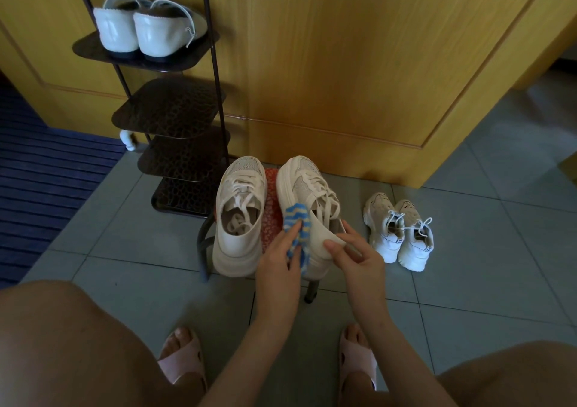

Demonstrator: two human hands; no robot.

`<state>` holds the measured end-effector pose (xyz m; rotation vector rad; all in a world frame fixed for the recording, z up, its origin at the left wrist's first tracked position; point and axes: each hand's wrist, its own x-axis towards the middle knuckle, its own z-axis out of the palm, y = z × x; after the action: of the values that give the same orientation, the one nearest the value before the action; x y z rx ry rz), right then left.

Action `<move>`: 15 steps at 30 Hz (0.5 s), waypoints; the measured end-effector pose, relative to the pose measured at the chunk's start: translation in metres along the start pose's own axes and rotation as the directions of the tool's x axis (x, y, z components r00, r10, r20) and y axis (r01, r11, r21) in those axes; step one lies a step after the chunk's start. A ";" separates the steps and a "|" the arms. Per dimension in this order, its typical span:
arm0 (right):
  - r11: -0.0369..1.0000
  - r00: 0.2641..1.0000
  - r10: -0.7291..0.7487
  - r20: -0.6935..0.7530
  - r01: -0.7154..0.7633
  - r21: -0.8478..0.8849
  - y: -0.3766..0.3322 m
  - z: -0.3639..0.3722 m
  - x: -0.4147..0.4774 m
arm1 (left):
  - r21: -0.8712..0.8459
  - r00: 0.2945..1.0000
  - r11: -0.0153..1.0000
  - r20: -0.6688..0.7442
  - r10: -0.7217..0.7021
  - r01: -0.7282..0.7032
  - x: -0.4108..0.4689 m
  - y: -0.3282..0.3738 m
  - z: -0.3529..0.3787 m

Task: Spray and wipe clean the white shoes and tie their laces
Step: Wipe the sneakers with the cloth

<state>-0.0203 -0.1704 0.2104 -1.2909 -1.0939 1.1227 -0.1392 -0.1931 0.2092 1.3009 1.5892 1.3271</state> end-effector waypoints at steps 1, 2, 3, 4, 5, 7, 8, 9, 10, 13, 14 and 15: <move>1.000 1.000 -0.003 0.007 0.003 0.008 -0.001 0.000 0.000 | 0.038 1.000 0.999 -0.028 0.001 0.000 0.010 0.002 0.000; 1.000 1.000 -0.004 0.008 0.004 0.020 -0.003 0.001 0.001 | 0.077 0.998 0.997 -0.059 -0.003 0.007 0.022 0.004 -0.001; 0.999 1.000 -0.004 0.008 0.004 0.035 -0.004 0.002 0.001 | 0.106 0.997 0.994 -0.082 -0.016 0.024 0.037 0.007 -0.002; 0.999 1.000 -0.005 0.010 0.004 0.045 -0.006 0.003 0.001 | 0.123 0.995 0.991 -0.089 -0.036 0.047 0.052 0.011 -0.002; 0.999 1.000 -0.007 0.014 0.006 0.050 -0.008 0.004 0.001 | 0.139 0.996 0.988 -0.077 -0.053 0.063 0.066 0.014 -0.002; 0.998 1.000 0.000 0.009 0.000 0.058 -0.010 0.006 0.000 | 0.210 0.999 0.977 -0.002 -0.049 0.049 0.086 0.018 0.002; 0.997 1.000 0.006 -0.001 -0.006 0.072 -0.011 0.006 0.000 | 0.240 0.999 0.970 0.038 -0.034 0.024 0.088 0.019 0.004; 0.996 1.000 0.012 -0.013 -0.010 0.087 -0.012 0.006 0.000 | 0.251 0.998 0.968 0.069 -0.016 -0.002 0.085 0.017 0.005; 0.996 0.999 0.019 -0.026 -0.016 0.093 -0.012 0.005 0.001 | 0.249 0.996 0.968 0.086 -0.002 -0.019 0.078 0.016 0.005; 0.999 0.999 0.017 -0.045 -0.015 0.033 -0.010 0.006 0.002 | 0.236 0.998 0.971 0.062 0.013 -0.027 0.052 0.003 -0.002; 1.000 0.999 0.011 -0.044 -0.011 0.014 -0.010 0.007 0.000 | 0.214 0.999 0.977 0.042 0.017 -0.026 0.044 0.000 -0.004; 1.000 0.999 0.004 -0.044 -0.004 0.005 -0.010 0.007 -0.001 | 0.188 0.999 0.982 0.025 0.026 -0.031 0.036 -0.002 -0.006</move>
<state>-0.0278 -0.1704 0.2207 -1.3088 -1.0559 1.0945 -0.1555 -0.1604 0.2119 1.4516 1.7203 1.1969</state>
